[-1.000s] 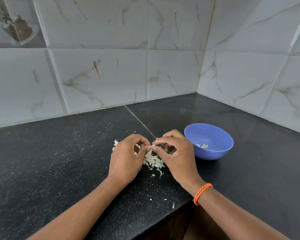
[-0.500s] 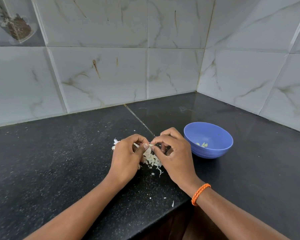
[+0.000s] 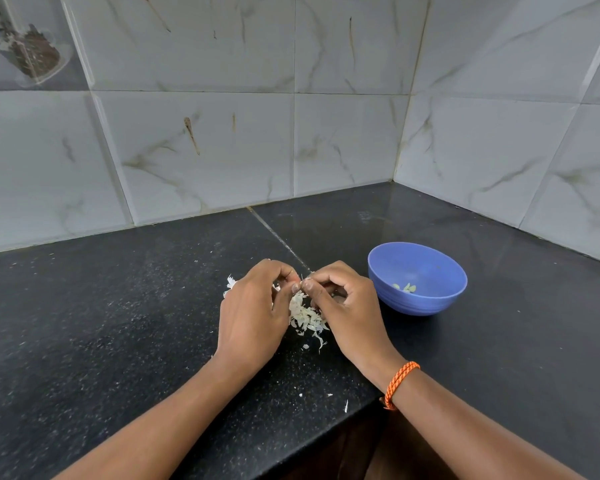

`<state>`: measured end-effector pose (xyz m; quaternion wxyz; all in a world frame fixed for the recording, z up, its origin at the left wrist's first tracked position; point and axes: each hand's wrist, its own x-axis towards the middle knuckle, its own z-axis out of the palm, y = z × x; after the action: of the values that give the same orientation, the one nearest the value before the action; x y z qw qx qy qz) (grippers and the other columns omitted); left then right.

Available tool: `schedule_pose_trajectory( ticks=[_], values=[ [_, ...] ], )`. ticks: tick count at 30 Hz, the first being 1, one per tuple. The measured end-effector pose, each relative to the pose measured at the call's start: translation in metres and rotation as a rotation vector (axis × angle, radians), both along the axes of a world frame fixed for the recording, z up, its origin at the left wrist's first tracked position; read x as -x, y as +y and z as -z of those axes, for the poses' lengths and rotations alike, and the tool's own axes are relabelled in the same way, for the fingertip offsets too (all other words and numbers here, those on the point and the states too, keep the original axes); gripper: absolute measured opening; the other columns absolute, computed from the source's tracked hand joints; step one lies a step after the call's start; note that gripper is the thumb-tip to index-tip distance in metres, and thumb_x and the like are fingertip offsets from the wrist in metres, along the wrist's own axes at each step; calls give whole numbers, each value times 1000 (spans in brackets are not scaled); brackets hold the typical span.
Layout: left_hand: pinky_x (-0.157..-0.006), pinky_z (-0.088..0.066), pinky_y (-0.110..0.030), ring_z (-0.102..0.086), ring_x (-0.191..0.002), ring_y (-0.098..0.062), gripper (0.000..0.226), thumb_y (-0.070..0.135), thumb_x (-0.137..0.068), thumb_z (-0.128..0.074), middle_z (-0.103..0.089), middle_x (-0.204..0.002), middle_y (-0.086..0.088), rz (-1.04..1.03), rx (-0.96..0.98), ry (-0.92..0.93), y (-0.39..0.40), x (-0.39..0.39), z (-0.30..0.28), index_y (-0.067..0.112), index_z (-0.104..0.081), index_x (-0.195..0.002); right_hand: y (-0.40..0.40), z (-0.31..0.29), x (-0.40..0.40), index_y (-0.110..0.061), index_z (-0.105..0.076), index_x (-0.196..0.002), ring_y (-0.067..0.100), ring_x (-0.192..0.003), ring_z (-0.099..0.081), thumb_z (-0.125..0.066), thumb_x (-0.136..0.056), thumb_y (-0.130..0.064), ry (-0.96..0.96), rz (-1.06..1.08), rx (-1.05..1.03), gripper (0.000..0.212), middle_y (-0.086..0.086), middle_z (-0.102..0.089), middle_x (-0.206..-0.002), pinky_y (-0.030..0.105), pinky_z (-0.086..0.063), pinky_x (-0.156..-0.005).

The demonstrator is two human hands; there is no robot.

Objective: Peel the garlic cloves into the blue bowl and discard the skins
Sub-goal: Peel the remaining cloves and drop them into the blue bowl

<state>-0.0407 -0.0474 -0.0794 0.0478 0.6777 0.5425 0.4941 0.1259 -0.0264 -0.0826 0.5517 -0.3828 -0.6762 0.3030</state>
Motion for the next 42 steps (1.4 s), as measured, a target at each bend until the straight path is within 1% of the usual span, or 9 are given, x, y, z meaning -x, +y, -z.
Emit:
schedule_pose_trajectory(
  ticks=[6,12,17,24,28,32,37,39,42],
  values=[
    [-64,-58,-45,-68,-64,-8,17,24,-106,-66,-67,-90,19,17,-2,-12,1,-2,0,37,-62,-95,0,-1,1,-17,-81,-94,20,-83,-75,-77,-91,4,102,-18,82,22,-5,-75,-95,26,-54,-67],
    [-65,-59,-43,-69,-65,-5,17,27,-104,-69,-69,-91,21,-2,41,-14,0,-3,-1,40,-62,-94,-1,0,3,-16,-81,-96,20,-76,-73,-73,-93,2,98,15,123,20,-5,-73,-91,36,-60,-58],
    [-64,-60,-46,-72,-61,-9,16,28,-104,-70,-71,-90,19,10,59,-61,0,-4,-1,41,-61,-98,-2,0,4,-15,-80,-105,19,-82,-75,-72,-98,-5,129,-34,167,14,-3,-73,-96,32,-58,-60],
    [-62,-61,-50,-75,-60,-15,33,26,-99,-78,-72,-96,16,111,129,-261,-2,-2,-3,35,-54,-119,-4,-1,2,-12,-82,-105,23,-85,-78,-76,-98,-9,172,-80,204,10,4,-81,-96,38,-61,-65],
    [-66,-63,-45,-76,-67,-8,7,29,-99,-80,-77,-84,16,103,161,-224,0,0,-3,34,-76,-101,-5,-5,1,-19,-78,-116,22,-79,-76,-76,-96,-6,214,-109,226,24,7,-81,-95,36,-59,-67],
    [-68,-63,-37,-76,-68,-8,4,27,-98,-80,-79,-84,17,130,178,-243,-1,-1,-5,31,-81,-98,-2,-6,-1,-24,-69,-130,21,-81,-72,-82,-92,-8,281,-132,245,44,9,-80,-97,36,-58,-71],
    [-66,-62,-35,-77,-66,-12,7,22,-97,-81,-79,-79,10,134,214,-297,1,0,-5,25,-81,-91,4,-2,-2,-27,-66,-129,28,-98,-68,-84,-90,-11,223,-134,216,47,4,-80,-101,54,-53,-102],
    [-66,-61,-35,-77,-66,-14,9,19,-96,-82,-79,-77,4,142,235,-335,1,2,-4,23,-81,-88,5,-1,-3,-28,-64,-130,26,-90,-60,-83,-90,-9,213,-144,219,47,4,-79,-99,56,-51,-99],
    [-73,-64,-48,-77,-67,-20,9,17,-96,-81,-78,-76,-2,194,259,-393,1,2,-4,19,-80,-87,5,-3,-4,-26,-60,-130,22,-84,-49,-80,-91,-6,193,-154,221,47,4,-78,-98,40,-47,-88]
  ],
)
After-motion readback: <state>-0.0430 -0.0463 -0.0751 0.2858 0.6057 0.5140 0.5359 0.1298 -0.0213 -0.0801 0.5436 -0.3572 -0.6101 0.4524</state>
